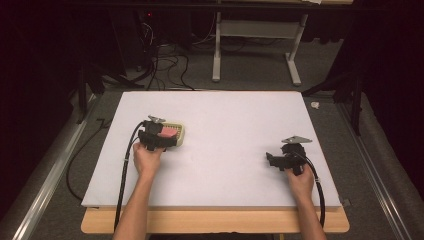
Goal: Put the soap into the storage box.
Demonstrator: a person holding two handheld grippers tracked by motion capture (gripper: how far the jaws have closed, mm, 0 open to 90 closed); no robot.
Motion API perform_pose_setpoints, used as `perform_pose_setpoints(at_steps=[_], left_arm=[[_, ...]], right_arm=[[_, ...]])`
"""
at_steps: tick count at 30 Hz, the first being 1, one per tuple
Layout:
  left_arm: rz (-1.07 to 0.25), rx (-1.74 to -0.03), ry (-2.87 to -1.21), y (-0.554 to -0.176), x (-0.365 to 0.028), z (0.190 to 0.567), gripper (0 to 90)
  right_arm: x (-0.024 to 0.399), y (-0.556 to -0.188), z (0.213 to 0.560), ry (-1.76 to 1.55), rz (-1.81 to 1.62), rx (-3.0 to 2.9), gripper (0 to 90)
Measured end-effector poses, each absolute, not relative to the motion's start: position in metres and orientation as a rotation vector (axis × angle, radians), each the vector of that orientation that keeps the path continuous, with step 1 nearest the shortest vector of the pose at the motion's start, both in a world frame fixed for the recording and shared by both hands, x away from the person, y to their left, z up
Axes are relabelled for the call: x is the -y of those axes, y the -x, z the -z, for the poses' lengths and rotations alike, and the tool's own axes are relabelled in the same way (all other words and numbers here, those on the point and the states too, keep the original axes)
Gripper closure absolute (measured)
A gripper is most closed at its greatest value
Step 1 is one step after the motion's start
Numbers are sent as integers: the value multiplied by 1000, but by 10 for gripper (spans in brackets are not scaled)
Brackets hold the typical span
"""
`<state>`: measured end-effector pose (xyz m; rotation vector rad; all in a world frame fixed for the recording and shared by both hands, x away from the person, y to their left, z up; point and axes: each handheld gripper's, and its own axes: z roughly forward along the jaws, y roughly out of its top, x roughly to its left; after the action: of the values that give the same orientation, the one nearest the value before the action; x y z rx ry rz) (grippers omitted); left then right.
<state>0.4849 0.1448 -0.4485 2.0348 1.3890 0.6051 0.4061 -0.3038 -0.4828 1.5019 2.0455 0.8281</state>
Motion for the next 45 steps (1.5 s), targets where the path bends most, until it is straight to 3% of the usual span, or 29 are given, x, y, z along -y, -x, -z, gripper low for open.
perform_pose_setpoints(at_steps=[20, 45], left_arm=[[-588, -1428, -1992, -493, -142, 454, 138], [-564, -1348, -1944, -483, -154, 437, 118]], right_arm=[[304, -406, 483, -1501, -828, -2046, 154], [304, -406, 483, -1500, -828, -2047, 154]])
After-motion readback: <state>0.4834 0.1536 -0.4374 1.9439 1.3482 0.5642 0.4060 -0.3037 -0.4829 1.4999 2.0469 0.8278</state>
